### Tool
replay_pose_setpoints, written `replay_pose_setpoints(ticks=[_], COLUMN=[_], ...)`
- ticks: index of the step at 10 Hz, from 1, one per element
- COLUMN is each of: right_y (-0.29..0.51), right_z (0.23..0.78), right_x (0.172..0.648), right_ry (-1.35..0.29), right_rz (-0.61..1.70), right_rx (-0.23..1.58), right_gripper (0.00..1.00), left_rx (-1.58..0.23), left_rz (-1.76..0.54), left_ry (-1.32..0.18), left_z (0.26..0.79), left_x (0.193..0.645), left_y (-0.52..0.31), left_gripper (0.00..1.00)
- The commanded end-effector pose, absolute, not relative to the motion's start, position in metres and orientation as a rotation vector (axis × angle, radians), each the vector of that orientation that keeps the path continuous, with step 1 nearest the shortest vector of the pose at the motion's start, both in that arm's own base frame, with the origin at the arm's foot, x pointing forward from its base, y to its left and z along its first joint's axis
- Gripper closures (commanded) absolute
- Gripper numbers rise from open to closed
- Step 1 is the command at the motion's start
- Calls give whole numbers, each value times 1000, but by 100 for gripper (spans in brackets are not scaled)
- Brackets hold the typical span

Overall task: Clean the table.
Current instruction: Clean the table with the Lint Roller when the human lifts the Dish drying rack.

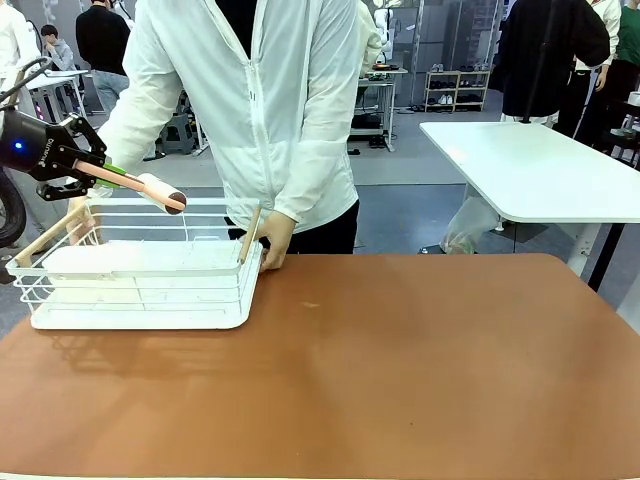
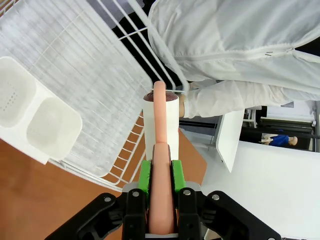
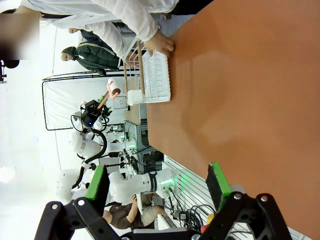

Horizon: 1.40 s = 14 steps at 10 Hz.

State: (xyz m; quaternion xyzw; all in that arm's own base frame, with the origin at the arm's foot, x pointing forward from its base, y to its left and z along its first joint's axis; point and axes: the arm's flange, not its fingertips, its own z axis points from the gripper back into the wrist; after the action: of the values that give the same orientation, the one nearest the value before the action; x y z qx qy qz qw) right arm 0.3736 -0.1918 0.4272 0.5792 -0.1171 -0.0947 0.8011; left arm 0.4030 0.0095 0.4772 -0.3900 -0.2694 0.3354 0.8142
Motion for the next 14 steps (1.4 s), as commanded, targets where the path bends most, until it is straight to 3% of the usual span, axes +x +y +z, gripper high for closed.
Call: replay_pose_setpoints(ticks=[1,14], right_y=[-191,-191], right_z=[429,429], right_x=[373,373], right_ry=[-256,-256], right_rz=[-196,-196], right_rx=[1253,1253], right_gripper=[0,0], left_rx=[-833,-833], left_rz=[711,711], left_ry=[-571,-571], left_z=[479,479], left_x=[403,403], left_y=[9,9], left_gripper=[99,99])
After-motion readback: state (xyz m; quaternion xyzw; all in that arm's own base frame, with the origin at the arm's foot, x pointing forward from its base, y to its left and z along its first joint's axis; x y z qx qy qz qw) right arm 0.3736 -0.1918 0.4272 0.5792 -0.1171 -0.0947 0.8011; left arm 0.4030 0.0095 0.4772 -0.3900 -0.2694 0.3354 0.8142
